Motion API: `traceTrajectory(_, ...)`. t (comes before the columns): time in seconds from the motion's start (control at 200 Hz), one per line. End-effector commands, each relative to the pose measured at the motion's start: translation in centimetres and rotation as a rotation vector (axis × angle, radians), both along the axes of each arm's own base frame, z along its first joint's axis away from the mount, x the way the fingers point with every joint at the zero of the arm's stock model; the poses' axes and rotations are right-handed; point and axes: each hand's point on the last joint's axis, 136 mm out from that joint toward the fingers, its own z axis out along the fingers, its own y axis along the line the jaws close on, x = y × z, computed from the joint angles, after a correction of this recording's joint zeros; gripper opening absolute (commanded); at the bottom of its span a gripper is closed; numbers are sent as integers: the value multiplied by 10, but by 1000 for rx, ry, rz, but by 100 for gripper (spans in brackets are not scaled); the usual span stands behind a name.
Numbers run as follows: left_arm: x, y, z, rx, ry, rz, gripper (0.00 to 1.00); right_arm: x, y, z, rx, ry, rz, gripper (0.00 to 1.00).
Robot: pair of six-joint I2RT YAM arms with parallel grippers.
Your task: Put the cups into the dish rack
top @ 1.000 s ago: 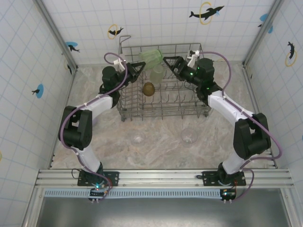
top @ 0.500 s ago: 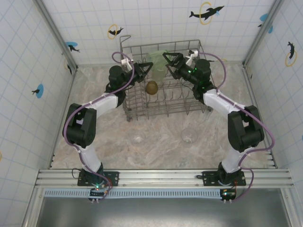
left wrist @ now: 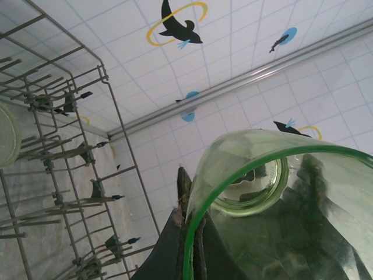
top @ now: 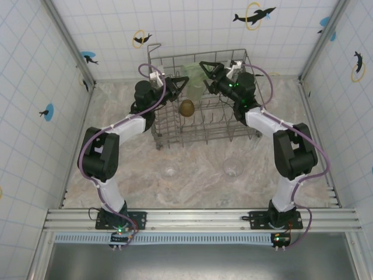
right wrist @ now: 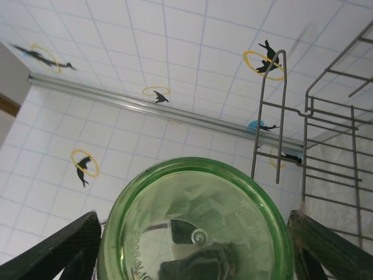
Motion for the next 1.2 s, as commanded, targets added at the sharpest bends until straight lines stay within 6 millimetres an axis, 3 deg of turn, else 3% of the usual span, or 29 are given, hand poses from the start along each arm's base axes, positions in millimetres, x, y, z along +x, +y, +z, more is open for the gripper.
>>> traceTrajectory(0.0, -3, -15, 3, 9, -50, -34, 0, 1, 2, 29, 34, -87, -5, 76)
traceTrajectory(0.13, -5, -19, 4, 10, -67, -52, 0, 1, 1, 28, 45, -88, -7, 62)
traceTrajectory(0.21, -8, -21, 6, 9, -76, -63, 16, 1, -1, 30, 51, -95, -13, 57)
traceTrajectory(0.26, -8, -20, 5, 10, -72, -59, 19, 2, -3, 31, 51, -98, -20, 56)
traceTrajectory(0.42, -9, -16, 12, 17, -90, -40, 33, 3, -12, 36, 54, -110, -42, 54)
traceTrajectory(0.495, -10, -14, 16, 19, -98, -32, 46, 5, -18, 38, 52, -113, -55, 53)
traceTrajectory(0.575, -11, -13, 21, 26, -113, -27, 52, 6, -23, 40, 52, -117, -66, 52)
traceTrajectory(0.656, -10, -12, 21, 42, -113, -12, 64, 8, -29, 40, 51, -119, -79, 51)
traceTrajectory(0.831, -14, -7, 25, 55, -126, 5, 76, 16, -43, 39, 34, -123, -110, 51)
traceTrajectory(0.981, -18, -1, 33, 86, -146, 36, 78, 25, -59, 38, -15, -132, -152, 51)
traceTrajectory(1.196, -24, 11, 40, 176, -174, 101, 97, 37, -77, 27, -195, -136, -226, 52)
